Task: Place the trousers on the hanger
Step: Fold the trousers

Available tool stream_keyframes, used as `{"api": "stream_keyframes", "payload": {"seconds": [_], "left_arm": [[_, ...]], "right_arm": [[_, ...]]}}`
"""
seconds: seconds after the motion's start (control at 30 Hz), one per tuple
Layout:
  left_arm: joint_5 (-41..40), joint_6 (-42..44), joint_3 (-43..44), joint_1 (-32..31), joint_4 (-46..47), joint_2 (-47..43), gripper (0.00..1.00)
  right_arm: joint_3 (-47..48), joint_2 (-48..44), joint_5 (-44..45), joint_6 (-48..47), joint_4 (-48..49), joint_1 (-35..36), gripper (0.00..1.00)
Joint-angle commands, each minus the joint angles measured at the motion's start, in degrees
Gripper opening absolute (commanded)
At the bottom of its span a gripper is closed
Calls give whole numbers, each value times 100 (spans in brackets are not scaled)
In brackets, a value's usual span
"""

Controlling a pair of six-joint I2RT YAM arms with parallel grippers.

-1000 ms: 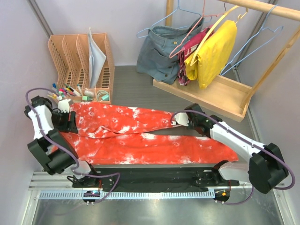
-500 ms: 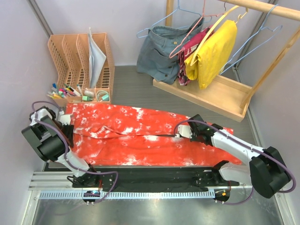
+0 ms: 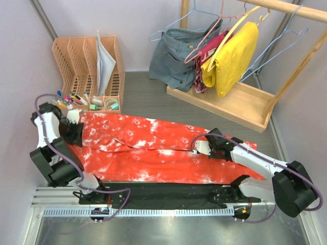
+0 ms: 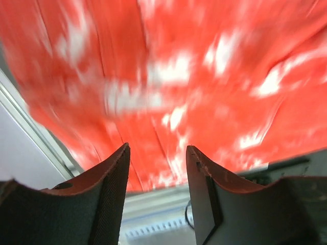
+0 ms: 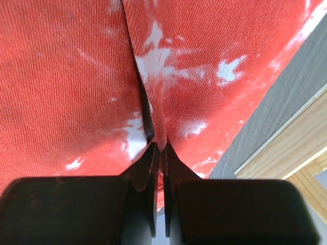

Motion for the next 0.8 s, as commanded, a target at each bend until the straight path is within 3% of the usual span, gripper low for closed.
{"api": "stream_keyframes", "payload": {"seconds": [0.0,0.17,0.37,0.5,0.7,0.77], "left_arm": [[378,-1128,563,-715,821,345,49],[-17,-1376,547,-971,1280,1267,47],[-966,-841,-164,-901,1579,1620,44],[-1064,-506,-490,-428,1254,1489,40],[-1266,240,-1009,416,1070,1076,39],[-1222,355,-1019,514,1026,988,40]], "right_arm": [[36,141,74,131,-55,13,9],[124,404,170,122,121,13,9],[168,914,109,140,253,22,14],[186,1055,-75,166,139,13,15],[282,853,-717,500,-800,223,19],[309,696,-1024,518,-959,259,26]]}}
